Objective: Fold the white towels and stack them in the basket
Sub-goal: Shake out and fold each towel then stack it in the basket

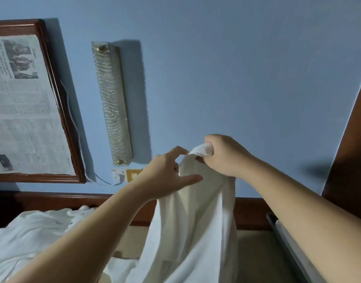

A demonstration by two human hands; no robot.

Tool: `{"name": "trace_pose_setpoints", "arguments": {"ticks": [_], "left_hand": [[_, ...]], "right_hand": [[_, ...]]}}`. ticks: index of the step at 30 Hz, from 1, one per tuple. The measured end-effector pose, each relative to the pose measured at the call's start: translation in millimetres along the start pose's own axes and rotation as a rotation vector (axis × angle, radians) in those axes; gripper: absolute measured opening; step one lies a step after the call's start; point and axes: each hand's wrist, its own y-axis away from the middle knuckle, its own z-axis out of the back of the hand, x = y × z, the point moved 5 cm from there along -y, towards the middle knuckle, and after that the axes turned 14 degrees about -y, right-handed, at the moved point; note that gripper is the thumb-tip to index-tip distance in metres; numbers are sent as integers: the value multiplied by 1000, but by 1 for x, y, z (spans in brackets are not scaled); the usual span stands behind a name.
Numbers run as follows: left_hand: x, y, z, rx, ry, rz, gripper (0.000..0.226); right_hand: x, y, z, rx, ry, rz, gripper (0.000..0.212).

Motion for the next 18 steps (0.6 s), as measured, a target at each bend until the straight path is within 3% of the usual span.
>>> {"name": "trace_pose_setpoints", "arguments": {"ticks": [3, 6, 11, 15, 18], "left_hand": [[-11, -17, 20, -226, 38, 20, 17], [-3, -23, 35, -361, -28, 56, 7], [4, -25, 44, -390, -125, 23, 11], [9, -31, 55, -370, -110, 65, 4], [18, -34, 62, -335, -116, 80, 9]], "right_hand": [[25, -14, 11, 61, 39, 25, 17], [29, -18, 29, 111, 3, 11, 26], [5, -13, 31, 122, -20, 12, 33], [-38, 4, 16, -46, -53, -20, 19], [-79, 24, -1, -211, -123, -114, 32]]}}
